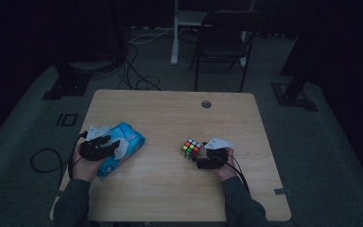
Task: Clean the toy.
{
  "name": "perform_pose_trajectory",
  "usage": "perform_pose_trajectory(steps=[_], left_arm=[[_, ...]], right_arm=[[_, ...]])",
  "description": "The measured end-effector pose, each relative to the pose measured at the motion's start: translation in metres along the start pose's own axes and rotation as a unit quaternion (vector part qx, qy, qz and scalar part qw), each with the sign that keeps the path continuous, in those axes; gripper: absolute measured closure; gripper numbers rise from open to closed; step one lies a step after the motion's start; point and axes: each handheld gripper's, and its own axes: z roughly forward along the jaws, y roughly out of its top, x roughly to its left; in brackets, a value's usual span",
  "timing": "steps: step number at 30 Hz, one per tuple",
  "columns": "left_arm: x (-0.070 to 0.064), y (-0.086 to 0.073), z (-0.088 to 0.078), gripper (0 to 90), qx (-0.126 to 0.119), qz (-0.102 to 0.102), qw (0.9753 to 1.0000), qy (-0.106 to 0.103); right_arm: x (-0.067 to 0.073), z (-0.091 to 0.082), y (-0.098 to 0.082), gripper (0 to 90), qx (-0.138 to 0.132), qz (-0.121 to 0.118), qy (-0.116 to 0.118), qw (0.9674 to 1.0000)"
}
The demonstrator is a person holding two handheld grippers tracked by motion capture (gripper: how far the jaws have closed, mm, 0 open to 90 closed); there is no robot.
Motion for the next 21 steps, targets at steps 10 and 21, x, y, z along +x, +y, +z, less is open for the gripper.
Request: perform_pose_trajectory(steps=[10,21], left_arm=[[0.004,0.002,0.02,59.6,0.04,-0.018,0.999,0.01],[0.003,-0.005,0.018,62.3,0.036,-0.011,0.999,-0.024]], right_arm=[[0.0,-0.001,0.0,22.5,-0.002,0.0,0.0,1.0],[0.0,0.0,-0.001,23.1,-0.001,0.0,0.0,1.0]])
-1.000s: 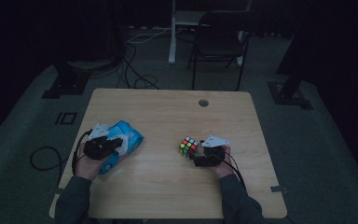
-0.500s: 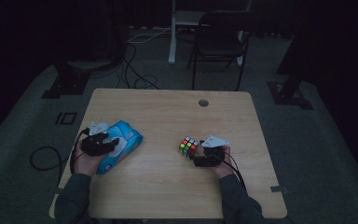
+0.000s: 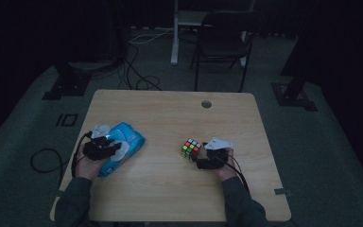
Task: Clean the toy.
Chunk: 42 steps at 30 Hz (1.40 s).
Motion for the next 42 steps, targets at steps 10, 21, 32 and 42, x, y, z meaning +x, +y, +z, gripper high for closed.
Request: perform_pose_trajectory(steps=[10,21,32,42], left_arm=[[0.0,0.007,-0.005,74.1,-0.002,-0.004,1.0,-0.004],[0.013,0.007,-0.005,81.4,-0.011,-0.032,0.9991,-0.026],[-0.003,0.018,-0.014,89.2,-0.047,-0.008,0.9956,-0.08],[-0.011,0.028,-0.025,89.0,-0.1,-0.005,0.9849,-0.141]], right_arm=[[-0.001,-0.001,0.0,23.2,-0.003,0.003,0.0,1.0],[-0.001,-0.001,0.0,23.2,-0.004,0.003,0.001,1.0],[-0.001,-0.002,0.0,23.5,-0.005,0.003,0.001,1.0],[-0.001,-0.001,-0.001,23.6,-0.004,0.003,0.003,1.0]])
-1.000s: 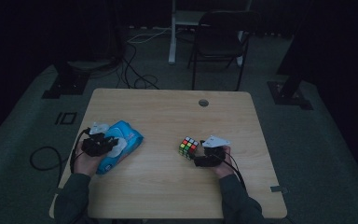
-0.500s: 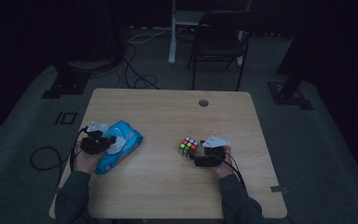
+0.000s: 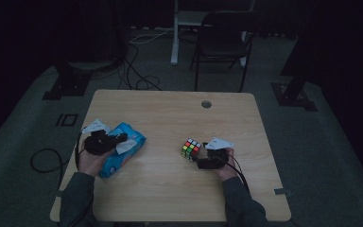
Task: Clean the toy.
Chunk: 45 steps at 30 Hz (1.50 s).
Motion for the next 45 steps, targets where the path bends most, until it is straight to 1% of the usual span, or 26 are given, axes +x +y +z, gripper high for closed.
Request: perform_pose_trajectory(steps=[2,3,4,5,6,8,9,10,11,15,16,17,19,20,24,25,27,28,29,30,31,34,36,37,41,45], left_arm=[[0.001,0.001,0.0,88.8,0.001,0.0,0.9999,0.014],[0.002,0.001,0.0,88.4,0.006,-0.001,0.9996,0.027],[0.002,0.001,0.0,87.7,0.006,-0.001,0.9996,0.027],[0.003,-0.001,0.001,87.7,0.016,-0.001,0.9983,0.056],[0.004,-0.002,0.002,80.0,0.022,0.0,0.9974,0.069],[0.004,-0.007,0.005,70.9,0.048,0.001,0.9936,0.102],[0.005,-0.009,0.006,65.6,0.056,0.002,0.9926,0.107],[0.005,-0.009,0.006,61.9,0.056,0.002,0.9926,0.107],[0.007,-0.016,0.009,55.7,0.08,0.006,0.989,0.124],[0.012,-0.026,0.016,52.3,0.106,0.006,0.9843,0.141],[0.013,-0.027,0.017,52.3,0.106,0.001,0.9845,0.14],[0.014,-0.027,0.017,54.4,0.107,-0.003,0.9842,0.141],[0.016,-0.026,0.016,67.3,0.111,-0.008,0.983,0.146],[0.017,-0.026,0.015,69.8,0.109,-0.013,0.9841,0.14],[0.015,-0.026,0.014,76.7,0.117,-0.007,0.9835,0.138],[0.015,-0.025,0.013,76.7,0.113,-0.01,0.9842,0.136],[0.014,-0.024,0.009,81.3,0.099,-0.016,0.9854,0.137],[0.014,-0.024,0.009,81.5,0.099,-0.016,0.9854,0.137],[0.012,-0.021,0.004,81.5,0.088,-0.01,0.9861,0.141],[0.011,-0.02,0.003,83.6,0.084,-0.007,0.9861,0.143],[0.01,-0.017,0.001,84.3,0.078,-0.004,0.9869,0.141],[0.005,-0.008,-0.004,85.1,0.051,0.001,0.991,0.123],[0.0,-0.001,-0.008,85.1,0.033,0.009,0.9937,0.107],[-0.003,0.003,-0.009,85.1,0.025,0.015,0.9945,0.101],[-0.014,0.019,-0.007,85.1,0.013,0.035,0.9954,0.088],[-0.019,0.026,-0.002,85.0,0.011,0.043,0.9958,0.08]], right_arm=[[0.001,0.0,0.0,23.6,0.0,-0.001,0.0,1.0],[0.001,0.0,0.0,23.6,-0.001,-0.002,0.0,1.0],[0.001,0.0,0.0,23.6,-0.001,-0.002,0.0,1.0],[0.001,0.0,0.0,23.6,-0.001,-0.002,0.001,1.0],[0.001,0.0,0.0,23.6,-0.001,-0.002,0.0,1.0],[0.0,-0.001,0.0,23.6,-0.002,-0.001,0.0,1.0],[0.0,-0.001,0.0,23.6,-0.003,-0.001,-0.001,1.0],[0.0,-0.001,0.0,23.6,-0.003,-0.001,-0.001,1.0],[0.0,-0.002,0.0,23.6,-0.003,0.001,-0.001,1.0],[0.0,-0.001,0.0,23.7,-0.002,0.0,0.0,1.0],[0.001,-0.001,0.0,23.6,-0.001,0.0,0.0,1.0],[0.001,-0.001,0.0,23.6,-0.001,0.0,-0.001,1.0],[0.001,-0.001,0.0,23.6,-0.001,-0.002,-0.001,1.0],[0.001,-0.001,0.0,23.6,-0.001,-0.001,-0.001,1.0],[0.0,-0.001,0.0,23.6,-0.002,0.001,-0.002,1.0],[0.0,-0.001,0.0,23.6,-0.002,0.001,-0.002,1.0],[0.0,-0.002,0.0,23.7,-0.002,0.001,-0.002,1.0],[0.0,-0.002,0.0,23.7,-0.002,0.001,-0.002,1.0],[0.0,-0.002,0.0,23.6,-0.003,0.001,-0.003,1.0],[0.0,-0.001,0.0,23.7,-0.004,0.001,-0.002,1.0],[0.0,-0.001,0.0,23.6,-0.003,0.001,-0.002,1.0],[0.0,-0.001,0.0,23.7,-0.001,0.001,-0.002,1.0],[0.001,-0.001,0.0,23.7,-0.002,0.001,-0.002,1.0],[0.0,-0.001,0.0,23.7,-0.003,0.001,-0.002,1.0],[0.001,-0.002,0.0,24.9,-0.005,0.001,0.0,1.0],[0.0,-0.003,0.001,24.9,-0.009,0.001,0.0,1.0]])
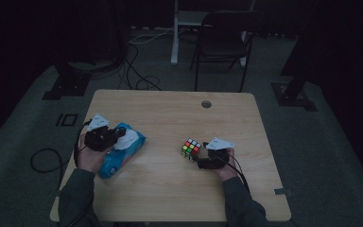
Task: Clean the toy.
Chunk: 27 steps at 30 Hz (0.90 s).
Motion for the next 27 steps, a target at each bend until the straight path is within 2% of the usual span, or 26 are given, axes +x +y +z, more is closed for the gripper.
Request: perform_pose_trajectory(steps=[14,23,27], left_arm=[[-0.009,0.006,0.014,84.9,0.0,0.01,0.9997,-0.022],[-0.013,0.01,0.022,84.8,0.001,0.016,0.9993,-0.033],[-0.016,0.011,0.026,84.8,0.003,0.018,0.9991,-0.039]], right_arm=[[0.001,0.002,0.001,23.3,0.001,0.003,0.005,1.0],[0.003,0.008,0.003,16.8,0.01,-0.003,0.015,0.9998],[0.004,0.008,0.005,17.7,0.012,-0.008,0.009,0.9999]])
